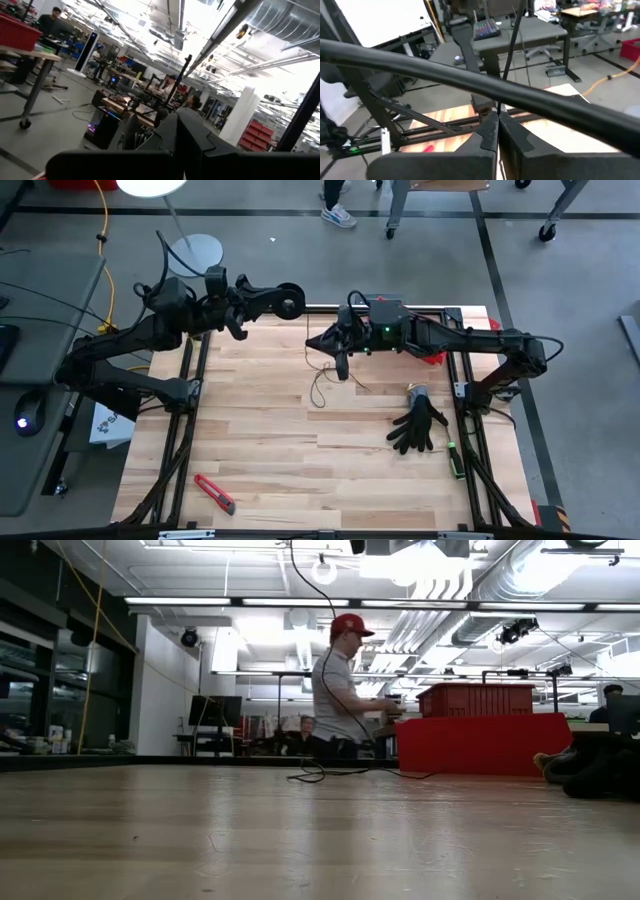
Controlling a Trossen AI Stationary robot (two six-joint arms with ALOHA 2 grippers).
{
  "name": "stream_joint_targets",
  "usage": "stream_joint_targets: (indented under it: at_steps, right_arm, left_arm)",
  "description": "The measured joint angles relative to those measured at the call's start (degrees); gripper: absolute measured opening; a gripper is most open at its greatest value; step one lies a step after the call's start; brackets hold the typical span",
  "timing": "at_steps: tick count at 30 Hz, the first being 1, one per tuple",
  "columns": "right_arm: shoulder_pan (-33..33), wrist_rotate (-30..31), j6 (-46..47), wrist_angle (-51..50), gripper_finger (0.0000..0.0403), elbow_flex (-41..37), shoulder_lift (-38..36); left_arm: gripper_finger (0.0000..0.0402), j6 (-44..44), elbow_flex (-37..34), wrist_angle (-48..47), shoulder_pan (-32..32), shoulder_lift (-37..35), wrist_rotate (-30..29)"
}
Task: Coil cords
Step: Coil the black wire on the spool
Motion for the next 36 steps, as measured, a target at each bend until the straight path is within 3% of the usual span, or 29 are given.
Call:
stream_joint_targets:
  at_steps: [25,36]
  right_arm:
    - [-0.5,0.2,1.7,17.5,0.0,0.0,3.7]
    - [-0.7,0.1,2.5,26.6,0.0,0.0,7.2]
  left_arm:
    - [0.0003,-3.1,0.0,14.3,0.0,5.0,-5.1]
    - [0.0003,-13.2,0.0,19.9,0.0,7.7,-5.2]
